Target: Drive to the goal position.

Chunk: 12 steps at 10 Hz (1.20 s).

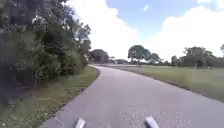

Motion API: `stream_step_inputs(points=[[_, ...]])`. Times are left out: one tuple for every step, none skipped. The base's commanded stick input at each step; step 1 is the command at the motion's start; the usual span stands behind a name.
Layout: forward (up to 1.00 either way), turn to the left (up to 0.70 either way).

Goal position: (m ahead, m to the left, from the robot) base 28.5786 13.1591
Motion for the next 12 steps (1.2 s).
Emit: stream_step_inputs(points=[[0.7, 0.0], [0.7, 0.0], [0.7, 0.0], [0.7, 0.0], [0.7, 0.0], [0.7, 0.0], [0.7, 0.0], [0.7, 0.0], [0.7, 0.0], [0.7, 0.0], [0.7, 0.0], [0.7, 0.0]])
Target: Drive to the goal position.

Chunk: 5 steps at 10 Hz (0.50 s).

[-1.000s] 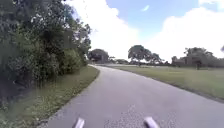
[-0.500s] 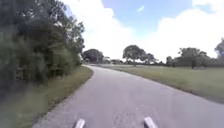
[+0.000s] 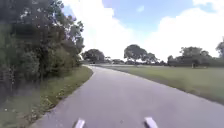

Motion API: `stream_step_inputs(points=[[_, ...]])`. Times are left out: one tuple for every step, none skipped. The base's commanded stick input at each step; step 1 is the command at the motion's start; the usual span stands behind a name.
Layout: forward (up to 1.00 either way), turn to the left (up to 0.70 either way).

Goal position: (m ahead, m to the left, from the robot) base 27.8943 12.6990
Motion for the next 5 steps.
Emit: stream_step_inputs(points=[[0.7, 0.0], [0.7, 0.0], [0.7, 0.0], [0.7, 0.0], [0.7, 0.0]])
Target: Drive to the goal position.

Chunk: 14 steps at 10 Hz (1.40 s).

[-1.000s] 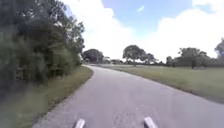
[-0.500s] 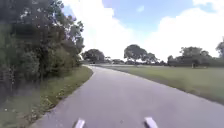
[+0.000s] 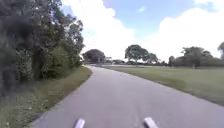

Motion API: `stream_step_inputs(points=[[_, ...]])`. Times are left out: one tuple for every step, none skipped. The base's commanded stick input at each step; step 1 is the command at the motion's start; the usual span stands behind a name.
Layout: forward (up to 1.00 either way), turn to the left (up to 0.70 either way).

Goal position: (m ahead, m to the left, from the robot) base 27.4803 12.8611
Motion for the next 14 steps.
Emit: stream_step_inputs(points=[[0.7, 0.0], [0.7, 0.0], [0.7, 0.0], [0.7, 0.0], [0.7, 0.0], [0.7, 0.0], [0.7, 0.0], [0.7, 0.0], [0.7, 0.0], [0.7, 0.0], [0.7, 0.0], [0.7, 0.0], [0.7, 0.0], [0.7, 0.0]])
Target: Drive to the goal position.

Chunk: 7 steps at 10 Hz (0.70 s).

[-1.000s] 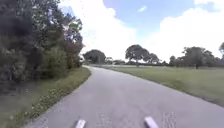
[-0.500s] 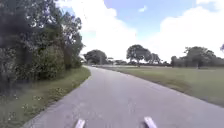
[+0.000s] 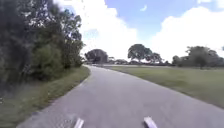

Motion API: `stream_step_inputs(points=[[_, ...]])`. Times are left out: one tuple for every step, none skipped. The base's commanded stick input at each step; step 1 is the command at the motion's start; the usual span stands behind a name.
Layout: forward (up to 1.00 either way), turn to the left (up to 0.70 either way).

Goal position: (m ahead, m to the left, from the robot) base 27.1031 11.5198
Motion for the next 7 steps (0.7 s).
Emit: stream_step_inputs(points=[[0.7, 0.0], [0.7, 0.0], [0.7, 0.0], [0.7, 0.0], [0.7, 0.0], [0.7, 0.0], [0.7, 0.0]])
